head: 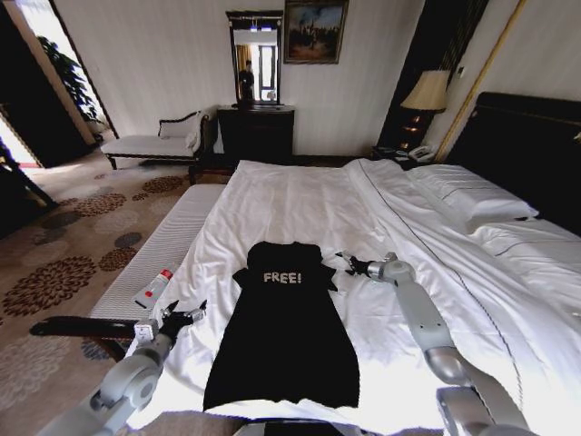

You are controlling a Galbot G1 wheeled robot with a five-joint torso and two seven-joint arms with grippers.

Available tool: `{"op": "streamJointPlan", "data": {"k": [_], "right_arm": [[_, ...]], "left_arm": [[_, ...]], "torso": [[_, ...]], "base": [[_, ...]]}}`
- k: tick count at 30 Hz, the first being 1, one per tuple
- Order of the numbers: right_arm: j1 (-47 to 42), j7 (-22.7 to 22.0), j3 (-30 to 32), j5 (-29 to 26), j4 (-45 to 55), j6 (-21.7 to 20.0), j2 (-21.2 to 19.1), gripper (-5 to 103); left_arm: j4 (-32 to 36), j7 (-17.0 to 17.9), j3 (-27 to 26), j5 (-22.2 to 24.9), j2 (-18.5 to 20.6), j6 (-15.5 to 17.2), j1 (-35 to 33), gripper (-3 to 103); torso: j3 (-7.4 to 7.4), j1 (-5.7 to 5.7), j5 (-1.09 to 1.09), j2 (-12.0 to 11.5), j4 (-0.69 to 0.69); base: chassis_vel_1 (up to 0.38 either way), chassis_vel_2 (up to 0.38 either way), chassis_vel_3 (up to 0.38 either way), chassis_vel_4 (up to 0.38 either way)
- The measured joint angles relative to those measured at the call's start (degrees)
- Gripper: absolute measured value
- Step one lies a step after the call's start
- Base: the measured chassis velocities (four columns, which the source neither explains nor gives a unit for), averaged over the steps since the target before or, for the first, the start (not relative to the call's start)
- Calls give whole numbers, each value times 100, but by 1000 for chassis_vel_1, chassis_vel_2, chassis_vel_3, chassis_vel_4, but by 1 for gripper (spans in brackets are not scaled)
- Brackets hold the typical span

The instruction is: Fold the clothes on the bed.

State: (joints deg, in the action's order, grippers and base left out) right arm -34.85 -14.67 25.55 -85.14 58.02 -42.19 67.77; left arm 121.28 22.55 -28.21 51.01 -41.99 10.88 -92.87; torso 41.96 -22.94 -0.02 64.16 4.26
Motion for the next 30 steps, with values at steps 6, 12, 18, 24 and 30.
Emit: {"op": "streamJointPlan", "data": {"k": [6, 12, 18, 24, 30], "right_arm": [[-227, 29, 196, 34, 151, 9, 157, 93], [-409, 15, 329, 50, 276, 10, 236, 76], [-468, -6, 333, 79, 285, 10, 230, 49], [-619, -10, 282, 201, 412, 11, 277, 27], [-684, -6, 282, 230, 451, 10, 297, 5]], "left_arm": [[159, 69, -107, 110, 0, 12, -106, 100], [277, 128, -87, 142, -1, 30, -78, 100], [316, 154, -120, 142, -7, 40, -129, 100], [340, 179, -182, 144, 6, 58, -152, 100], [340, 227, -153, 126, 42, 107, -233, 100]], "torso": [[0, 0, 0, 1, 2], [0, 0, 0, 0, 1], [0, 0, 1, 1, 0], [0, 0, 1, 1, -1], [0, 0, 2, 0, 0]], "base": [[0, 0, 0, 0], [0, 0, 0, 0], [0, 0, 0, 0], [0, 0, 0, 0], [0, 0, 0, 0]]}}
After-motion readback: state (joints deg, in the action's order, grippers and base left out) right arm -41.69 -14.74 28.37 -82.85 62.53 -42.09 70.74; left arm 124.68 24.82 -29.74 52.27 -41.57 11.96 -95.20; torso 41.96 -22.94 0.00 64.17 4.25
